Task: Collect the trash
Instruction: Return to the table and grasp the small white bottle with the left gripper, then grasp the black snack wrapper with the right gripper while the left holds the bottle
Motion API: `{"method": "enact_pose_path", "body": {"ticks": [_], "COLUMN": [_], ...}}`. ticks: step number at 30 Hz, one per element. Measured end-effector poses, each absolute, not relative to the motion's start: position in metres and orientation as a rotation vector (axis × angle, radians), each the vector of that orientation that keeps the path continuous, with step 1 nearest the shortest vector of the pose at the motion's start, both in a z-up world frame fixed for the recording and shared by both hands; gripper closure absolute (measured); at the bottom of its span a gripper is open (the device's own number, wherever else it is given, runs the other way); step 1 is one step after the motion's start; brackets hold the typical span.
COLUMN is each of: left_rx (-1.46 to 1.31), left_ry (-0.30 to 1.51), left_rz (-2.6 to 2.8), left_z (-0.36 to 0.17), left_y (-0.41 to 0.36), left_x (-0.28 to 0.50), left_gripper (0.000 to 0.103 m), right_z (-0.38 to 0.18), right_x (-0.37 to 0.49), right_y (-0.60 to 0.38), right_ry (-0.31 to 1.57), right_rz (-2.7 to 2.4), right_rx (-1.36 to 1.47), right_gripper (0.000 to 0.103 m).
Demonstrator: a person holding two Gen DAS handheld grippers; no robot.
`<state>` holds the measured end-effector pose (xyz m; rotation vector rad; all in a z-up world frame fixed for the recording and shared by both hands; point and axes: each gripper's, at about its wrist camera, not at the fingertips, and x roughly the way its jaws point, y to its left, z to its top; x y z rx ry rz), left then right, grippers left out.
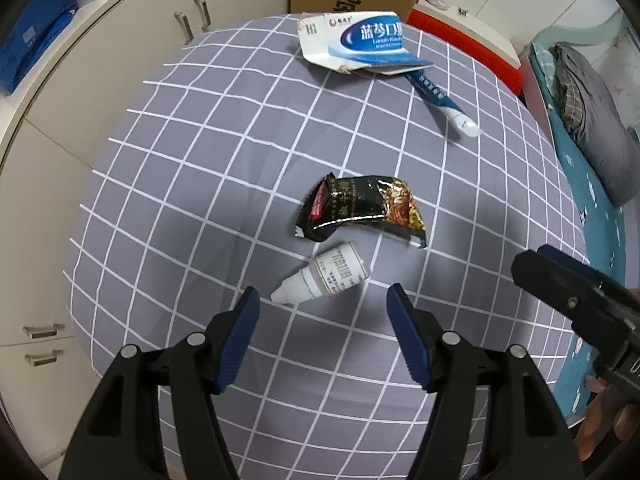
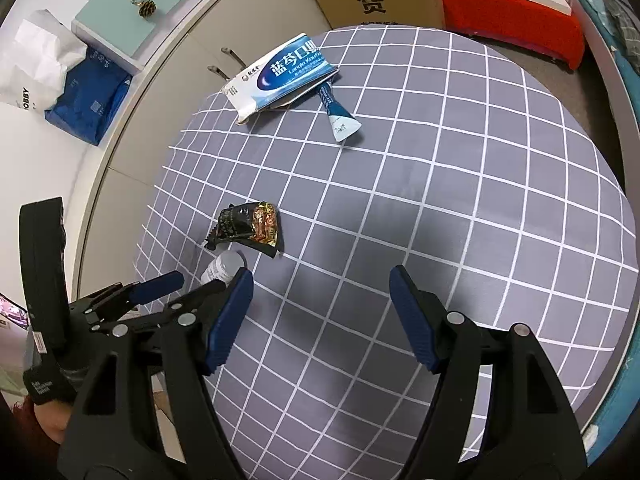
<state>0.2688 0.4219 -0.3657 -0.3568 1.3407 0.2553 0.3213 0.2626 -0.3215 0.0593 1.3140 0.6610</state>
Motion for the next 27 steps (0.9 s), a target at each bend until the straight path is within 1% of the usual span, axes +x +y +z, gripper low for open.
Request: {"method": "enact_pose_path", "body": {"ticks": [7, 9, 10, 11, 13, 14, 19, 27], "left_rx": [-0.313, -0.295, -0.289, -0.285, -0.287, -0.288, -0.343, -0.375], "left_ry": [1.348, 1.354, 1.358, 1.362, 1.363, 1.358, 1.315, 1.262], "left_rz": [0.207, 0.195, 0.189, 0.184, 0.171, 0.169, 0.200, 0.307], "left_z": [-0.379, -0.383, -0.384, -0.386, -0.390, -0.390, -0.381, -0.359], "left_y": [0.416, 0.414, 0.412, 0.412, 0.412, 0.414, 0.431, 0.466], "left_x": [0.274, 0.275, 0.277, 0.277, 0.277, 0.275, 0.255, 0.249], "left_gripper": [0.039, 0.047, 0.059, 0.074, 0.078, 0.085, 0.085, 0.085], "right_z": [-0.326, -0.327, -0.328, -0.328, -0.329, -0.330, -0.333, -0.345], "right_x": [0.324, 0.325, 0.325, 0.325, 0.325, 0.325, 0.325, 0.322], "right_y": [0.268, 0.269, 0.270, 0.272, 0.276, 0.279, 0.301, 0.358], "right_ry": [1.325, 1.326, 1.326, 1.326, 1.328, 1.328, 1.317, 1.271], "right_rz": [0.643, 0.642, 0.642, 0.643, 0.648, 0.651, 0.688, 0.788], "right_rx": [0.045, 0.041, 0.040, 0.038, 0.035, 0.032, -0.008, -0.140], "right_gripper": [0.033, 0.033, 0.033, 0.033, 0.033, 0.033, 0.033, 0.033]}}
